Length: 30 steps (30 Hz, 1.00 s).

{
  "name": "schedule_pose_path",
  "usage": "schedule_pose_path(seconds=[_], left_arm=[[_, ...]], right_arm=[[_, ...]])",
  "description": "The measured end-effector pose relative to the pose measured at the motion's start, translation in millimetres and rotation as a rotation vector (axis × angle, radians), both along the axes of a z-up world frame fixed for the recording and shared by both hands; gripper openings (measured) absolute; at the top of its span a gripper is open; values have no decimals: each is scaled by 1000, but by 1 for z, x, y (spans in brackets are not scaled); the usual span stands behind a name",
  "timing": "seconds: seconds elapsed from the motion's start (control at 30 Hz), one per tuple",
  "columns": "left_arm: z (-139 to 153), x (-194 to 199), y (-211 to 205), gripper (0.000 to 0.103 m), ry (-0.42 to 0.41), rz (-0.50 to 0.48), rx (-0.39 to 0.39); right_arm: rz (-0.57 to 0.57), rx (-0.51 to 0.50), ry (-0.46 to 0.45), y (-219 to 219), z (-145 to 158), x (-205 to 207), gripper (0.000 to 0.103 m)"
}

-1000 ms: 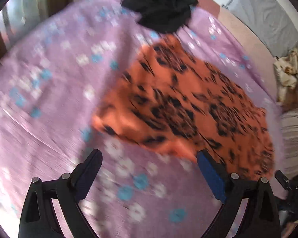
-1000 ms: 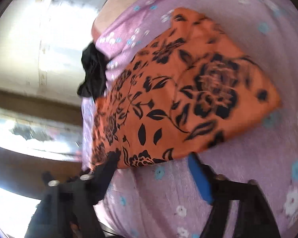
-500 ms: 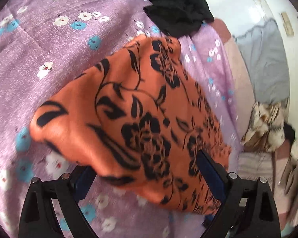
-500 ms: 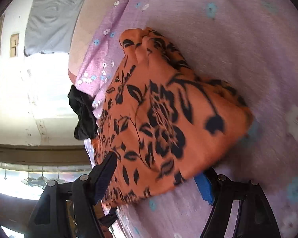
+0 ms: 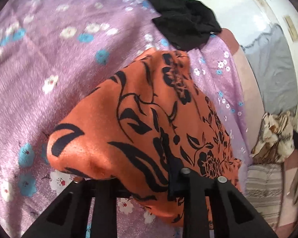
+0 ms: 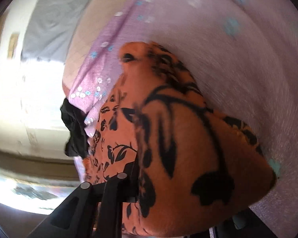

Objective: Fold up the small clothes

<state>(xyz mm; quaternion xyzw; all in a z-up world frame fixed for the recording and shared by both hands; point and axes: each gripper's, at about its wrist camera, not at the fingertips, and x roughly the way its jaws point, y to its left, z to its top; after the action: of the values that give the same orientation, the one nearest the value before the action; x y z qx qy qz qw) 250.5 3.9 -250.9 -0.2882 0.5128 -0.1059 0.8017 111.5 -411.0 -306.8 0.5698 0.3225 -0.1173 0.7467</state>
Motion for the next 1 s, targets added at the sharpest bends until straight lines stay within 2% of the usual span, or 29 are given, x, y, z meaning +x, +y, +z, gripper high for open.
schedule_pose_path(seconds=[0.2, 0.27, 0.43, 0.5, 0.57, 0.63, 0.67, 0.7, 0.77, 0.83, 0.9, 0.97, 1.0], left_arm=[[42, -20, -6, 20, -131, -70, 71], [50, -35, -2, 20, -142, -86, 79], [53, -79, 10, 20, -105, -103, 67], [50, -106, 12, 20, -120, -129, 112], [37, -124, 14, 25, -94, -152, 155], [14, -132, 23, 30, 6, -154, 167], [9, -134, 29, 35, 35, -145, 151], [8, -136, 38, 35, 46, -135, 105], [18, -141, 52, 38, 48, -121, 86], [33, -150, 64, 39, 5, -106, 101], [59, -167, 73, 45, -96, -79, 178], [78, -176, 71, 63, -195, -79, 254], [87, -178, 66, 65, -241, -77, 299]], right_arm=[[18, -205, -87, 15, 49, -4, 16], [23, -270, -98, 24, 61, -18, 15], [23, -302, -85, 35, 73, -59, 15], [24, -305, -74, 35, 73, -86, 15], [36, -282, -44, 37, 65, -107, 15], [50, -230, 16, 38, 48, -117, 17], [56, -176, 58, 36, 35, -119, 19], [46, -114, 93, 31, 23, -121, 22], [21, -11, 102, 19, 8, -124, 27], [2, 45, 79, 12, 3, -129, 27], [-19, 83, 50, 7, 1, -134, 27], [-47, 127, 31, 4, -4, -138, 28], [-61, 154, 24, 3, -8, -141, 30]])
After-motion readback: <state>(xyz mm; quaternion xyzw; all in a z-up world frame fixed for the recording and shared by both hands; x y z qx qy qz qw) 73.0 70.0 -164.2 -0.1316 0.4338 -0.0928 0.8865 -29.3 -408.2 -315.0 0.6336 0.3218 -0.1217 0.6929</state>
